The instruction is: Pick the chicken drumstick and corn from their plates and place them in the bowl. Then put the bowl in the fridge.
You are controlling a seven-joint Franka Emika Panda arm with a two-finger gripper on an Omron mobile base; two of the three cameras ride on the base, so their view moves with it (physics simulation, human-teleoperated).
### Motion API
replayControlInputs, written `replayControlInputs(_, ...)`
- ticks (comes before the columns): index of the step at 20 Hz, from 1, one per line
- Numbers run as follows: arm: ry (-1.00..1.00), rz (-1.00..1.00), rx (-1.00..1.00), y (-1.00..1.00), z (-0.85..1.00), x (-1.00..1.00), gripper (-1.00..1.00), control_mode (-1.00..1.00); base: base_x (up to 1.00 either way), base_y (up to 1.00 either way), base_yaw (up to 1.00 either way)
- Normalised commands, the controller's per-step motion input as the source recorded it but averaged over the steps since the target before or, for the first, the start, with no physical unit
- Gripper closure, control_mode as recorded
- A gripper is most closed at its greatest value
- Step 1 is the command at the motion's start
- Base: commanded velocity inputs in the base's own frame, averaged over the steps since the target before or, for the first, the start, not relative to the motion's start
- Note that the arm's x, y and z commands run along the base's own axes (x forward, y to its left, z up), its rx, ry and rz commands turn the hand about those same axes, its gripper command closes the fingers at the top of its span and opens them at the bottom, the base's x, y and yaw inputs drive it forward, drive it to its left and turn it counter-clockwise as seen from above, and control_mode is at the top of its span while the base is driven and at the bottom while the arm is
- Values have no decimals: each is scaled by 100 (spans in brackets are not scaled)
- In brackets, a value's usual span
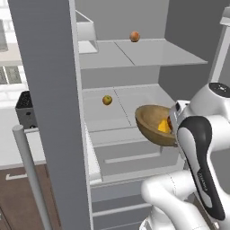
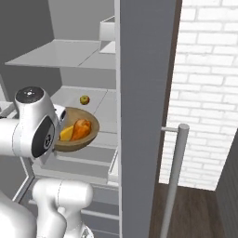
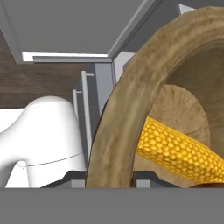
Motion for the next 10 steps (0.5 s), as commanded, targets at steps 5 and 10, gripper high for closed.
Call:
replayControlInputs(5,0,0,-1,0,-2,50,100,-100,0,0,0)
replayControlInputs(10,0,0,-10,-1,-28,95,100,-100,0,0,0)
